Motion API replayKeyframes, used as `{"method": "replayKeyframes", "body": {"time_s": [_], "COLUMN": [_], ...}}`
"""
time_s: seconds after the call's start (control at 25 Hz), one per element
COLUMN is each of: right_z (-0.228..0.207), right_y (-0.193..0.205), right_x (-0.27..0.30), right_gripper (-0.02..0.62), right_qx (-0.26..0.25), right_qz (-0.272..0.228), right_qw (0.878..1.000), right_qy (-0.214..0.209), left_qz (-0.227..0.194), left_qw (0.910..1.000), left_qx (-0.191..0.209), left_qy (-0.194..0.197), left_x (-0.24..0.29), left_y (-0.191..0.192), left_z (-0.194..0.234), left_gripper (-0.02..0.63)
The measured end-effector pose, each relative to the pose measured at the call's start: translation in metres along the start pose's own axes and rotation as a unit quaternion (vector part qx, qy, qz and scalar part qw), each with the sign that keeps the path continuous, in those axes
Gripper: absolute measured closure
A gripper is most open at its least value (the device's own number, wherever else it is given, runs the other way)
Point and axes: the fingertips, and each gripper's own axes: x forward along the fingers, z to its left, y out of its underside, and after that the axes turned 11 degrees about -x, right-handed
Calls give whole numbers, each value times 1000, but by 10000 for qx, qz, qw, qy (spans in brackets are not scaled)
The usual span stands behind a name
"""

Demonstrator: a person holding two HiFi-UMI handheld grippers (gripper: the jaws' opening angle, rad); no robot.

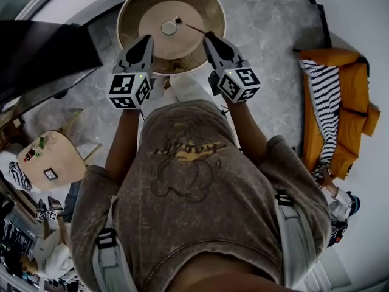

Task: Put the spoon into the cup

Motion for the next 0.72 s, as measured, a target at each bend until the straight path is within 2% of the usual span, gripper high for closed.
{"method": "replayKeyframes", "body": {"time_s": [0.72], "right_z": [-27], "right_y": [26], "right_x": [45], "right_gripper": [538], "right_qx": [152], "right_qz": [385], "right_qw": [9991], "right_qy": [-122], "left_qz": [195], "left_qw": [9996], "left_qx": [-176], "left_qy": [-102], "left_x": [53], "left_y": [15], "left_z": [29], "left_gripper": [588]}}
